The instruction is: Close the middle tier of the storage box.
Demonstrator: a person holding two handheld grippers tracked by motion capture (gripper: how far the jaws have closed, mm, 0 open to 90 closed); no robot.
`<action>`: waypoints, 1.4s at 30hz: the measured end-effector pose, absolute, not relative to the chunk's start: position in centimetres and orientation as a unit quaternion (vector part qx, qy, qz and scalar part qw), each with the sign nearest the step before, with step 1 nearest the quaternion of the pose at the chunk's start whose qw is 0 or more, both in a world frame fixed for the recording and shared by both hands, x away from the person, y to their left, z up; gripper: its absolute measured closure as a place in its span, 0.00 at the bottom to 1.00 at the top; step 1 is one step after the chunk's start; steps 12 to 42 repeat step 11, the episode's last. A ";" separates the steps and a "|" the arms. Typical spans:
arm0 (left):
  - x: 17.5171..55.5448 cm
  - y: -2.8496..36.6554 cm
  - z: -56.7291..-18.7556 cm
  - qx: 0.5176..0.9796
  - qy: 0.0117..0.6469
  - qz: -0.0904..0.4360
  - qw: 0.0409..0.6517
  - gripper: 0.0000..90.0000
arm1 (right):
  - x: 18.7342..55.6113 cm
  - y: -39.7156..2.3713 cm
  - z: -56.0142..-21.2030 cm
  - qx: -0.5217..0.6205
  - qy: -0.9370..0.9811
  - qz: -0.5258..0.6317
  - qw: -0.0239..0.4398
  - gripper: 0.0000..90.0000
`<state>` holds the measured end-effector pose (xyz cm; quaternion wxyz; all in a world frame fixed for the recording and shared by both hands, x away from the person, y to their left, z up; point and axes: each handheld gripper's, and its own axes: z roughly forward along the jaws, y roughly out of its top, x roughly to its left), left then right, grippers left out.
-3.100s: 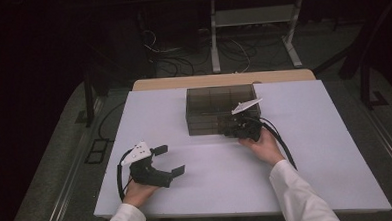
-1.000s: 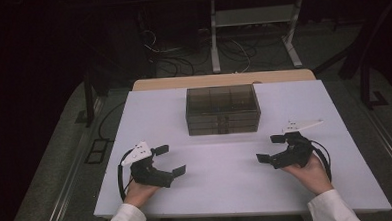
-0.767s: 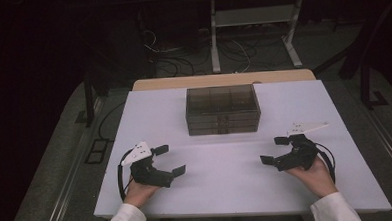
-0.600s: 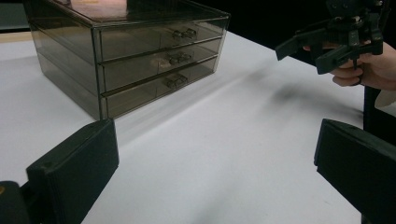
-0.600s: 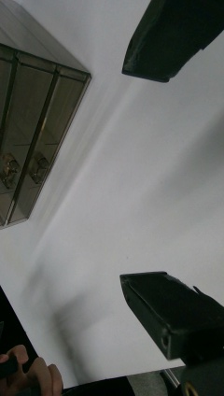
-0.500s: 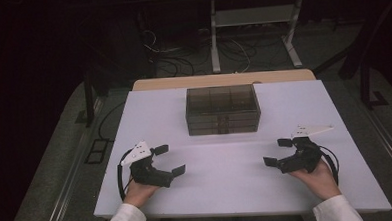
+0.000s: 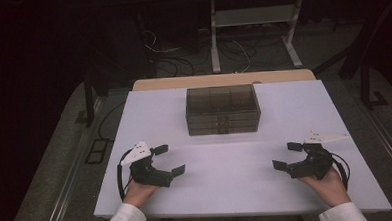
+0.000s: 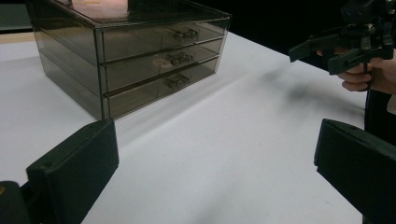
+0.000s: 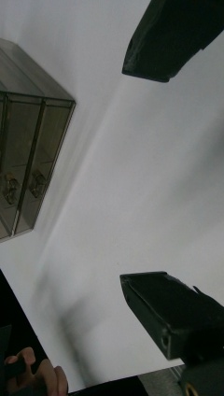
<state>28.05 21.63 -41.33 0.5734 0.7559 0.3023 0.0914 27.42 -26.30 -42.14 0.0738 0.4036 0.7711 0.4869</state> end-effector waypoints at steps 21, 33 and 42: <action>28.1 21.6 -41.3 0.758 0.300 0.091 0.572 0.00 | 26.2 -27.4 -42.7 0.418 0.757 0.496 0.074 0.02; 28.1 21.6 -41.3 0.758 0.300 0.091 0.572 0.00 | 26.2 -27.4 -42.7 0.418 0.757 0.496 0.074 0.02; 28.1 21.6 -41.3 0.758 0.300 0.091 0.572 0.00 | 26.2 -27.4 -42.7 0.418 0.757 0.496 0.074 0.02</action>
